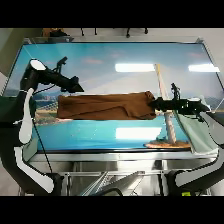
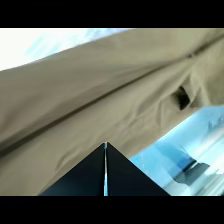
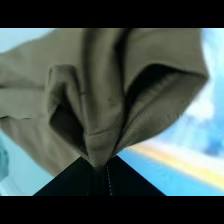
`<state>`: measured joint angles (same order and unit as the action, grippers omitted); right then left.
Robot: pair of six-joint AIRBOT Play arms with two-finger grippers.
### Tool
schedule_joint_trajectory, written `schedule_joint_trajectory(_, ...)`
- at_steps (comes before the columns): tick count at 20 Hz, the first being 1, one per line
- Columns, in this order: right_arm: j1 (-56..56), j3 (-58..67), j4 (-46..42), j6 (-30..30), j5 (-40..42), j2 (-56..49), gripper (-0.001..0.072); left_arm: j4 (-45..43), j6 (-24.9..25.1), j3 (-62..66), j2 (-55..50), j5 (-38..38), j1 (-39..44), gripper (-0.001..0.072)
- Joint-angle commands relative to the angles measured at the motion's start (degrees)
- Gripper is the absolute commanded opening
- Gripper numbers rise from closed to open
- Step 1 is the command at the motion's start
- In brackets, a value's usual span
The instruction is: Fold the shirts.
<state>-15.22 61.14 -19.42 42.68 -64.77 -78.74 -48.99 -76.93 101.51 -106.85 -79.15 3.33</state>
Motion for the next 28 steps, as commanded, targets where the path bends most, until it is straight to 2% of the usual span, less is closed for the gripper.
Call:
schedule_joint_trajectory(1,0.07,8.09,2.27,3.72,-6.73,3.48,0.0026,-1.07,0.35,-2.99,-0.7,9.07,8.61,0.0013)
schedule_joint_trajectory(3,0.07,14.19,1.57,8.57,-9.16,6.71,0.0026,-0.9,-0.66,-3.69,-3.52,13.46,14.32,0.0013)
schedule_joint_trajectory(6,0.07,23.06,-2.16,17.22,-13.42,10.47,0.0026,-0.79,-5.42,-2.51,-9.75,21.24,22.53,0.0013)
schedule_joint_trajectory(7,0.07,25.81,-3.52,20.57,-15.26,11.26,0.0026,-0.74,-6.47,-0.44,-12.26,22.38,24.94,0.0013)
schedule_joint_trajectory(9,0.09,29.22,-4.26,23.52,-18.53,12.07,0.0026,0.85,-7.8,6.16,-17.42,23.3,29.42,0.0013)
schedule_joint_trajectory(13,0.55,29.49,-10.08,25.38,-21.0,12.17,0.0026,2.73,-9.99,16.48,-22.6,21.81,33.59,0.0013)
schedule_joint_trajectory(15,1.53,29.49,-12.15,26.4,-21.03,12.24,0.0026,2.71,-9.66,17.38,-20.79,16.06,32.57,0.0013)
schedule_joint_trajectory(17,3.67,29.49,-11.91,26.62,-20.48,12.24,0.0026,2.67,-6.12,15.47,-15.39,9.55,29.31,0.0013)
schedule_joint_trajectory(19,8.02,29.49,-11.91,26.58,-15.91,12.15,0.0026,2.54,-3.39,14.45,-7.56,1.42,23.28,0.0013)
schedule_joint_trajectory(21,14.84,29.49,-11.93,26.56,-8.24,11.34,0.0026,2.58,-3.06,14.47,0.31,-4.26,16.11,0.0013)
schedule_joint_trajectory(25,31.82,29.49,-12.55,26.12,8.13,3.17,0.0026,2.6,-4.15,14.47,14.4,-8.81,0.63,0.0014)
schedule_joint_trajectory(28,43.69,29.49,-12.33,26.1,26.27,-7.45,0.0027,2.6,-4.13,14.45,20.9,-11.89,-8.2,0.0014)
